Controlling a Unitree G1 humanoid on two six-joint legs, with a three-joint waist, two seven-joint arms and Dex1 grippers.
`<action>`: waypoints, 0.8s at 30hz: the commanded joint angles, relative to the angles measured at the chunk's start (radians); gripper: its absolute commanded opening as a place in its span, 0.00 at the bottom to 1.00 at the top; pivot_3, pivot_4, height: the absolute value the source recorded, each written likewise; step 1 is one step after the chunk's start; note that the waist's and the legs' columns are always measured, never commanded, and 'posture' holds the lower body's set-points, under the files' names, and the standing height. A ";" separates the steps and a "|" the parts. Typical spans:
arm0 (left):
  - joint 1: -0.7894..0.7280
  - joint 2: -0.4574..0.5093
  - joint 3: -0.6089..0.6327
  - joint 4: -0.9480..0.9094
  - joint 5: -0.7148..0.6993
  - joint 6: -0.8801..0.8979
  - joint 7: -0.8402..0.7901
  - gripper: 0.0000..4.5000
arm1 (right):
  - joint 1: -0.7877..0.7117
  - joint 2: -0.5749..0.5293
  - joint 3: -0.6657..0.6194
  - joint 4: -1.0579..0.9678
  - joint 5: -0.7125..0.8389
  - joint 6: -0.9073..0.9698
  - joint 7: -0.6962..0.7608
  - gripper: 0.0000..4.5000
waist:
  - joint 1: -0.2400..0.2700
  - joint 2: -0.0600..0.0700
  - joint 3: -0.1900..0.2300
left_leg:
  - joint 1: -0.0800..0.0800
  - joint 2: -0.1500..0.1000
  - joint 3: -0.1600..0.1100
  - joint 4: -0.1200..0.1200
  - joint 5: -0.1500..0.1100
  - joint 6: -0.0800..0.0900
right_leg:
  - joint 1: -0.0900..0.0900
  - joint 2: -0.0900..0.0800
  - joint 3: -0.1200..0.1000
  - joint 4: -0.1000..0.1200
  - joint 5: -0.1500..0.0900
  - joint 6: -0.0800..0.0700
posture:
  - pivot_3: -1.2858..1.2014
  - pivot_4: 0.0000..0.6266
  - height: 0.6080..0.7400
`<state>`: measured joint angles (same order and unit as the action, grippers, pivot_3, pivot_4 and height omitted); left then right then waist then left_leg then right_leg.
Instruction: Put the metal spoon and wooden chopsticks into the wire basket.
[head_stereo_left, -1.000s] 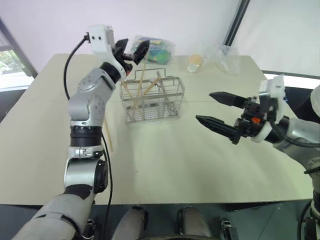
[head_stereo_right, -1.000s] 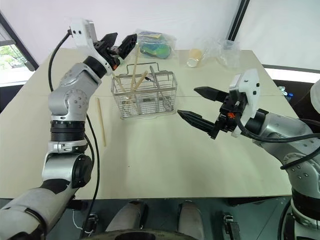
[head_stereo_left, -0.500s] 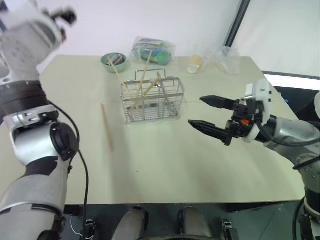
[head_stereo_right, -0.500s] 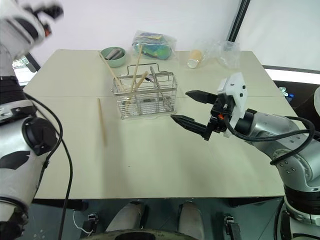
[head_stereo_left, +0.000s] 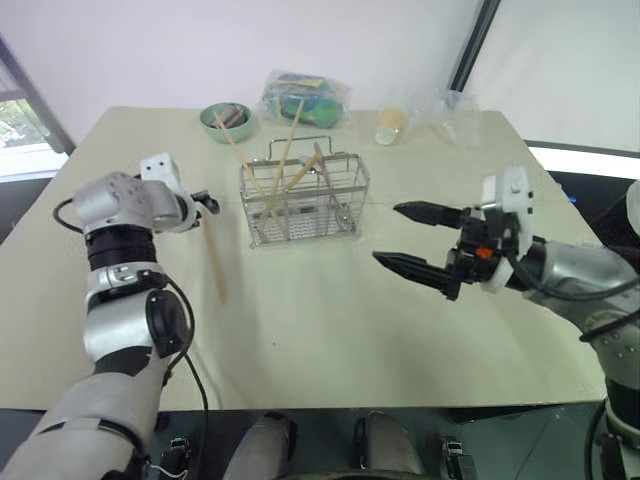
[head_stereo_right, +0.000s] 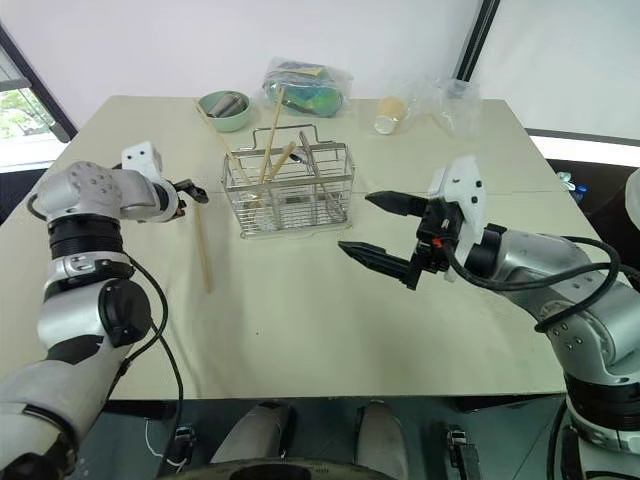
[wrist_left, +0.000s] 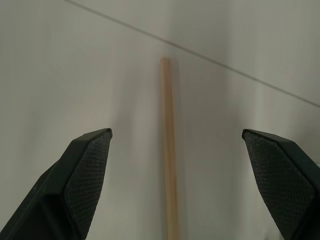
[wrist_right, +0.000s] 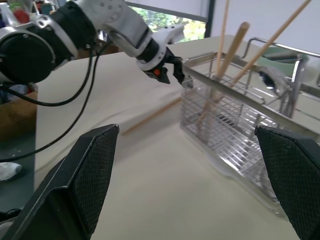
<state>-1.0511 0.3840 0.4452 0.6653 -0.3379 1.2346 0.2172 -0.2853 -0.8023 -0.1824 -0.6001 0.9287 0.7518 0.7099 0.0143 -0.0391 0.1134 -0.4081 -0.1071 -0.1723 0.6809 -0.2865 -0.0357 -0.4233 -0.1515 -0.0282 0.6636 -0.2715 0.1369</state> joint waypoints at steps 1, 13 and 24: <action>-0.018 -0.006 -0.024 0.054 0.026 -0.055 -0.022 0.98 | -0.006 -0.007 -0.041 -0.038 0.026 -0.005 -0.010 1.00 | 0.000 0.000 0.000 | 0.000 0.000 0.000 0.000 0.000 0.000 | 0.000 0.000 0.000 0.000 0.000 0.000 | 0.52 0.24 0.27; -0.034 0.005 -0.032 0.226 0.060 -0.142 -0.051 0.70 | 0.030 0.004 -0.057 -0.085 0.051 -0.011 -0.075 1.00 | 0.000 0.003 -0.002 | 0.003 0.000 0.001 0.000 0.000 0.000 | 0.003 0.000 0.000 0.001 0.000 0.000 | 0.52 0.24 0.27; -0.058 0.013 -0.010 0.229 0.058 -0.161 -0.044 0.01 | 0.028 -0.005 -0.062 -0.072 0.051 -0.018 -0.062 1.00 | 0.026 0.003 -0.003 | 0.001 0.000 0.001 0.000 0.000 0.000 | 0.002 -0.001 0.000 0.000 0.000 0.000 | 0.52 0.24 0.27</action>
<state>-1.0925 0.3940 0.4277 0.8964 -0.2726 1.0732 0.1773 -0.2493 -0.8020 -0.2104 -0.6554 0.9655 0.7554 0.6391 0.0405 -0.0362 0.1108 -0.4070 -0.1074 -0.1717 0.6810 -0.2866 -0.0355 -0.4217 -0.1521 -0.0283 0.6632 -0.2714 0.1372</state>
